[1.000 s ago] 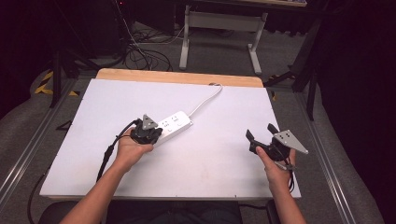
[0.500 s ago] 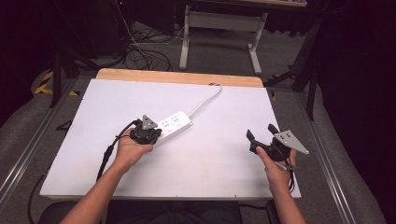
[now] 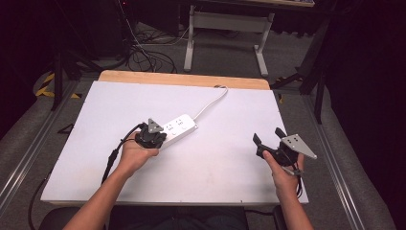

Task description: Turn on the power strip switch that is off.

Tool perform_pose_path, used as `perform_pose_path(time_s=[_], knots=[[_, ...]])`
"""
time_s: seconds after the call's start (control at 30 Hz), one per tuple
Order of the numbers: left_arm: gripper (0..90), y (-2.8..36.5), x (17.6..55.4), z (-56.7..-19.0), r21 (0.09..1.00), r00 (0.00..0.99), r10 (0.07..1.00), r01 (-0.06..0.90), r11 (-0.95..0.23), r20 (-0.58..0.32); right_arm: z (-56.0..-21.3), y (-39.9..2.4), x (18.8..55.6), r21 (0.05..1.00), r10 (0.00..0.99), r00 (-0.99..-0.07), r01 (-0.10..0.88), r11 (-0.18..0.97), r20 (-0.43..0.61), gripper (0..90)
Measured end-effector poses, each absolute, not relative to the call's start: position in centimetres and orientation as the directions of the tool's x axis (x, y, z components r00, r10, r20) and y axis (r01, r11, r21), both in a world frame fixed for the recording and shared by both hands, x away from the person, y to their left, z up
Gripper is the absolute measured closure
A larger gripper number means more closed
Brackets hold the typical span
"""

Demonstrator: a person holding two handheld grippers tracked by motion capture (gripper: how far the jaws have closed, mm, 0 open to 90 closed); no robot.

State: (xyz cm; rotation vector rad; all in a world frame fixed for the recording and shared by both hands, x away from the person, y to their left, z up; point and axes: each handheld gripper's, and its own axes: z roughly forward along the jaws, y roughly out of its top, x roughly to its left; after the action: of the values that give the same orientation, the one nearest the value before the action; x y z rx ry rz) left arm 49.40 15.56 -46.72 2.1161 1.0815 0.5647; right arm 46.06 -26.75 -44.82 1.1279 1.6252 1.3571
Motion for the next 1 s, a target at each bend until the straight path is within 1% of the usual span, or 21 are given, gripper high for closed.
perform_pose_path(time_s=[0.33, 0.47, 0.67, 0.73, 0.87, 1.0], knots=[[90.0, 15.72, 49.68, -46.54, 0.729, 0.565, 0.823, 0.54, -0.42, 0.056, -44.87, -26.79, 46.04, 0.982, 0.937, -0.348, 0.18, 0.062, 0.005, 12.2], [90.0, 15.75, 49.74, -46.54, 0.73, 0.56, 0.828, 0.553, -0.401, 0.031, -44.78, -26.8, 45.82, 0.982, 0.939, -0.343, 0.178, 0.066, -0.001, 12.3], [90.0, 15.71, 49.85, -46.37, 0.72, 0.561, 0.827, 0.557, -0.414, 0.041, -44.79, -26.74, 45.73, 0.981, 0.939, -0.343, 0.182, 0.065, 0.001, 12.3], [90.0, 15.67, 49.86, -46.37, 0.719, 0.562, 0.827, 0.562, -0.409, 0.032, -44.82, -26.77, 45.76, 0.981, 0.939, -0.344, 0.183, 0.064, 0.003, 12.3], [90.0, 15.45, 49.73, -46.34, 0.716, 0.557, 0.828, 0.551, -0.428, 0.066, -44.85, -26.85, 45.81, 0.98, 0.94, -0.34, 0.187, 0.062, 0.006, 12.3], [90.0, 15.83, 49.83, -46.47, 0.729, 0.56, 0.829, 0.559, -0.395, 0.02, -44.91, -26.73, 45.91, 0.98, 0.937, -0.348, 0.188, 0.072, -0.002, 12.4]])
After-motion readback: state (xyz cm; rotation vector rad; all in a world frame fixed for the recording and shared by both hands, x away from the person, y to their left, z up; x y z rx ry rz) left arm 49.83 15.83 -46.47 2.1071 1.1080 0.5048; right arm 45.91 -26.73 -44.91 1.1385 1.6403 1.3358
